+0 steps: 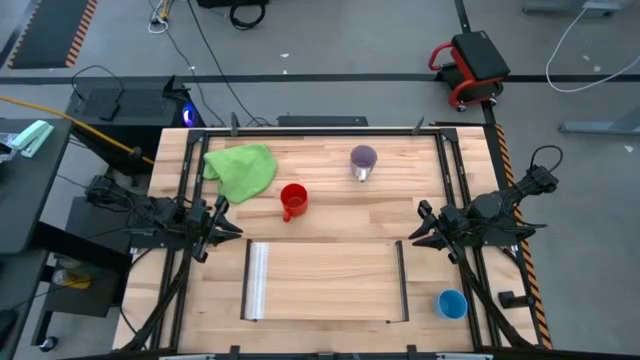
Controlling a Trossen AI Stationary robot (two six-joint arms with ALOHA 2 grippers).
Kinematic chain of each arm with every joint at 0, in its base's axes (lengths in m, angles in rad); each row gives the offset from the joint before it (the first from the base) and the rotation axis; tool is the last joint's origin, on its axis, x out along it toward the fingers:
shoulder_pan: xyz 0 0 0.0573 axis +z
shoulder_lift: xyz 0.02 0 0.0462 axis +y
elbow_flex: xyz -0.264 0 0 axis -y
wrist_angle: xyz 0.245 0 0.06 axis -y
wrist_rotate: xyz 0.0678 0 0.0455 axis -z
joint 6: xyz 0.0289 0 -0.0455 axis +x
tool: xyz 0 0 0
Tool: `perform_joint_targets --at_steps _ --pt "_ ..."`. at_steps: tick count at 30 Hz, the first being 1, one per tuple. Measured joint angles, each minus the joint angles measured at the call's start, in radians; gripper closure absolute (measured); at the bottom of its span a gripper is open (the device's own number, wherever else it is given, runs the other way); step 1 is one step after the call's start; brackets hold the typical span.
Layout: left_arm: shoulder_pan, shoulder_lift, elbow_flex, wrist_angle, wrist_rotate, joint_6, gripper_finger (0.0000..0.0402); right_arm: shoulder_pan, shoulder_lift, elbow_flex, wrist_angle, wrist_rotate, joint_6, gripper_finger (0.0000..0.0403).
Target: Stack small to large cups/mugs on shelf
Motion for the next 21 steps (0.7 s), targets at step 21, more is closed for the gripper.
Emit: perform_joint_targets --at_steps 21 --pt "0.0 0.0 0.0 0.016 -0.002 -0.001 0.0345 0.0 0.0 0.0 0.0 0.0 0.0 0.0312"
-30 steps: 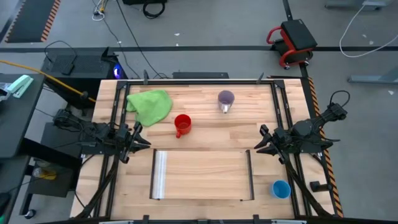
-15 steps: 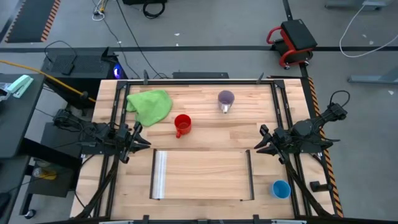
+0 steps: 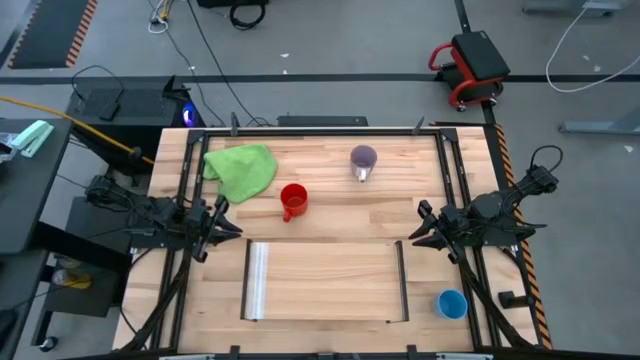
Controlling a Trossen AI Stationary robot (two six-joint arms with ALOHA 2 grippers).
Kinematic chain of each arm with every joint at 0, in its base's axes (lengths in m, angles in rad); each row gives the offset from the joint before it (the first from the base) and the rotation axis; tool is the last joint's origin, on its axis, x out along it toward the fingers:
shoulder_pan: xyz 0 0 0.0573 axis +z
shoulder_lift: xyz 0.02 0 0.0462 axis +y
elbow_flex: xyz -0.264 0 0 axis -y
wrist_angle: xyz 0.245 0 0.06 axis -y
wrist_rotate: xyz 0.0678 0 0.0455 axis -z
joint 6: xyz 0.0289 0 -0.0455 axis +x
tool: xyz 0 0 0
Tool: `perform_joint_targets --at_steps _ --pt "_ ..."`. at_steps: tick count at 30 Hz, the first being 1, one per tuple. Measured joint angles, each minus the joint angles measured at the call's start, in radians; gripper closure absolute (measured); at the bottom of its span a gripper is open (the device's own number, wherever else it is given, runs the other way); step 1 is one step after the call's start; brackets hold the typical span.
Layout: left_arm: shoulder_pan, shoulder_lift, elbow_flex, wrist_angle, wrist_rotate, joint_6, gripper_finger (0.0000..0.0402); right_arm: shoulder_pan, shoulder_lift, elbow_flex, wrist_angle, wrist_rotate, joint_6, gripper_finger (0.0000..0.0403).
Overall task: Stack small to large cups/mugs on shelf
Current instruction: Put the purple mug on the shelf
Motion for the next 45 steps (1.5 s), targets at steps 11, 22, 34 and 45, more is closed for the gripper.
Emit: perform_joint_targets --at_steps 11,22,34,45 --pt "0.0 0.0 0.0 0.106 -0.065 0.001 0.0349 0.0 0.0 0.0 0.028 0.002 -0.179 0.0312" --pt "0.0 0.0 0.0 0.547 -0.141 0.086 0.0342 0.0 -0.001 0.006 0.971 0.238 -0.174 0.0312" --pt "0.0 -0.001 0.0 0.843 -0.141 0.152 0.0349 0.0 0.0 0.115 1.114 0.236 -0.114 0.0312" --pt "0.0 0.0 0.0 0.849 -0.14 0.21 0.0347 0.0 0.0 0.16 1.077 0.232 -0.114 0.0312"
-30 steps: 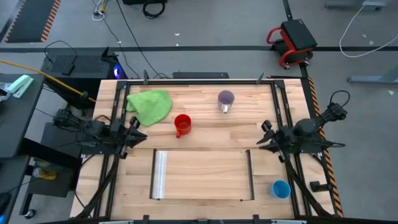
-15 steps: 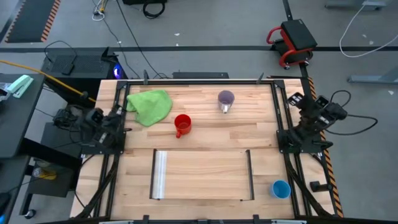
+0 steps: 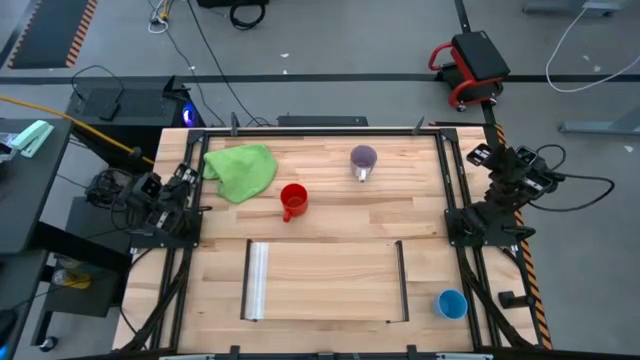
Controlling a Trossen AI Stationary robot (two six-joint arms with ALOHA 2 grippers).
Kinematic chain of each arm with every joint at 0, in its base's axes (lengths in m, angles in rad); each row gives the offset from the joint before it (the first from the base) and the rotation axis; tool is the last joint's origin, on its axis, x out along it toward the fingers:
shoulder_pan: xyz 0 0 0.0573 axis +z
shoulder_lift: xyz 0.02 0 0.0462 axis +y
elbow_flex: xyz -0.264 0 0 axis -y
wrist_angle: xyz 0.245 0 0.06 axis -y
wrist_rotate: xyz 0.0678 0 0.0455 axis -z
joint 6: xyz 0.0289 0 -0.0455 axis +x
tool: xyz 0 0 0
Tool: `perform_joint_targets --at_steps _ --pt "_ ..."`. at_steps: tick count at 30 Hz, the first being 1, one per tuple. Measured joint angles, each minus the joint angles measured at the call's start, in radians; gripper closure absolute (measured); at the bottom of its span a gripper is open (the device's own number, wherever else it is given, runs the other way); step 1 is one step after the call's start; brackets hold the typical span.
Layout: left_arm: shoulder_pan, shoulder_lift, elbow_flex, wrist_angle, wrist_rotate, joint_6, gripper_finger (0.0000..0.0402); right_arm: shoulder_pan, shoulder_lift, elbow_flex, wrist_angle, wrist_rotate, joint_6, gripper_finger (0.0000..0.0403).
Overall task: Stack small to large cups/mugs on shelf
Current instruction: Put the purple mug on the shelf
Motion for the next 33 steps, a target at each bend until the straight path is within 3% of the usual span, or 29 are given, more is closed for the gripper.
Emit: perform_joint_targets --at_steps 3,6,13,19,24,33 --pt "0.0 0.0 0.0 0.016 0.0 0.023 0.0351 0.0 0.0 0.026 -0.024 0.014 -0.018 0.0312" --pt "0.0 0.0 0.008 0.019 -0.004 0.025 0.0349 0.0 0.005 0.088 -0.136 0.118 0.001 0.0311" --pt "0.0 0.0 0.041 0.02 -0.004 0.026 0.0342 0.0 0.065 0.462 -0.848 0.464 0.02 0.0306" --pt "0.0 0.0 0.043 -0.004 -0.048 0.036 0.0348 0.0 0.307 0.863 -1.411 0.768 0.085 0.0308" --pt "0.0 0.0 0.044 -0.019 -0.096 0.058 0.035 0.0 0.56 1.172 -1.751 0.905 0.152 0.0309" --pt "0.0 0.0 0.044 -0.019 -0.149 0.078 0.034 -0.013 0.904 1.615 -2.155 0.931 0.284 0.0306"
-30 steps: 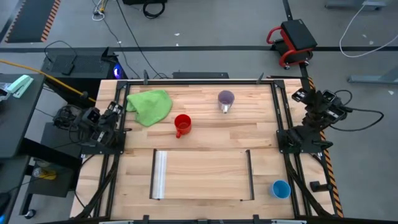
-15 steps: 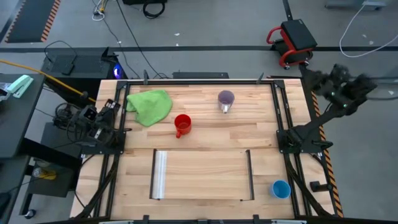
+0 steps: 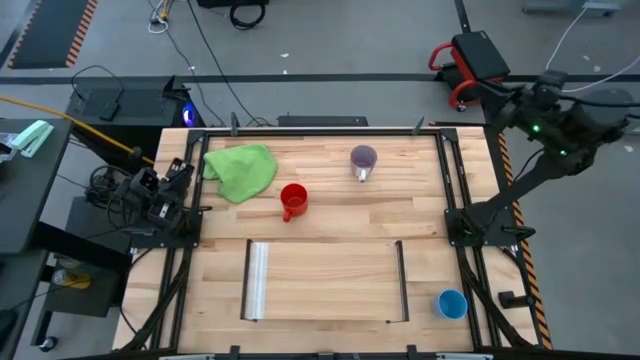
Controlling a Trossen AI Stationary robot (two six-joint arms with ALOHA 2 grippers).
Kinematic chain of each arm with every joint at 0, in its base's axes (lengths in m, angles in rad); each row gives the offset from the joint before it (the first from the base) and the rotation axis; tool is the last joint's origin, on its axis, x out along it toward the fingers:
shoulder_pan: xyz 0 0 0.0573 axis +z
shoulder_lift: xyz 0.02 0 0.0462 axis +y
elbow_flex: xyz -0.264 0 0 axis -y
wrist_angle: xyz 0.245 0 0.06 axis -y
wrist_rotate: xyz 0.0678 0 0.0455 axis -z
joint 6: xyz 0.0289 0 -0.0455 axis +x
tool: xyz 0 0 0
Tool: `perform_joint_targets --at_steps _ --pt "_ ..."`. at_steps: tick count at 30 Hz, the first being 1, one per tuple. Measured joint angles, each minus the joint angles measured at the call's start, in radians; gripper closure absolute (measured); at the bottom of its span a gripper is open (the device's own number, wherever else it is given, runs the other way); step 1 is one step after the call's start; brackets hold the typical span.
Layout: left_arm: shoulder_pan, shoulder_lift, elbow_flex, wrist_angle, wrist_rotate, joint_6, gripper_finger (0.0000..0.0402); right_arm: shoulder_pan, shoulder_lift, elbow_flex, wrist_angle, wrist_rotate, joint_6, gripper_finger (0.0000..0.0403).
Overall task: Stack small to large cups/mugs on shelf
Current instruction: Put the purple mug on the shelf
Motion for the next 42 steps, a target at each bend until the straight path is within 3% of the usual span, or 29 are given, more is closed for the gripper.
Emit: perform_joint_targets --at_steps 4,7,10,16,20,25,30,37,42 --pt "0.0 0.0 0.0 0.0 0.0 -0.001 0.0344 -0.084 0.08 0.137 -0.264 -0.085 0.194 0.0306" --pt "0.0 0.0 0.0 -0.002 0.0 -0.001 0.0346 -0.19 0.119 0.189 -0.46 -0.21 0.362 0.0307" --pt "0.0 0.0 0.0 -0.002 0.0 -0.001 0.0344 -0.317 0.156 0.182 -0.527 -0.358 0.428 0.0307" --pt "0.0 0.0 0.0 -0.004 0.0 -0.03 0.0338 -0.608 0.279 0.169 -0.527 -0.698 0.35 0.0308" --pt "0.0 0.0 0.0 -0.017 0.0 -0.053 0.0342 -0.811 0.402 0.166 -0.526 -0.903 0.212 0.0308" --pt "0.0 0.0 0.001 -0.059 -0.012 -0.059 0.0346 -0.998 0.543 0.167 -0.514 -0.969 0.032 0.0308" --pt "0.0 0.0 0.001 -0.131 -0.083 -0.107 0.0342 -1.066 0.655 0.167 -0.506 -0.98 -0.013 0.0308" --pt "0.0 0.0 0.001 -0.215 -0.226 -0.113 0.0343 -1.106 0.807 0.167 -0.505 -1.296 -0.048 0.0308" --pt "0.0 0.0 0.002 -0.265 -0.3 -0.109 0.0341 -1.089 0.872 0.167 -0.505 -1.311 -0.043 0.0308"
